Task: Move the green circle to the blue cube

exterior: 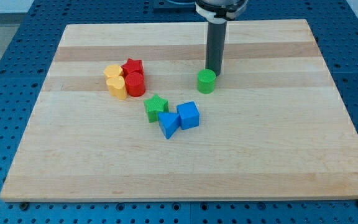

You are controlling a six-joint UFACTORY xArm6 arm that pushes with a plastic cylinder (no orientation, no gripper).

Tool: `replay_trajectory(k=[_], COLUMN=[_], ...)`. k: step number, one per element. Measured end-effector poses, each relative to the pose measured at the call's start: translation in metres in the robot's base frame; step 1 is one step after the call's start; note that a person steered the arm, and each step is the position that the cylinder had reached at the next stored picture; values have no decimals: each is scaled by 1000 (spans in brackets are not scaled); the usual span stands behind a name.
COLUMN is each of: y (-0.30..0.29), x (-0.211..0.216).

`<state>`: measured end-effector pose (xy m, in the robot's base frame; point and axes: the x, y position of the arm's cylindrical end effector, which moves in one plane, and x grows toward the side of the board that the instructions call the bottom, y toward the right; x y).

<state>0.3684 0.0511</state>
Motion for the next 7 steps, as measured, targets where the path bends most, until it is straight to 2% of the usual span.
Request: replay_trajectory(k=[3, 7], y=[0, -5], x=[40, 58])
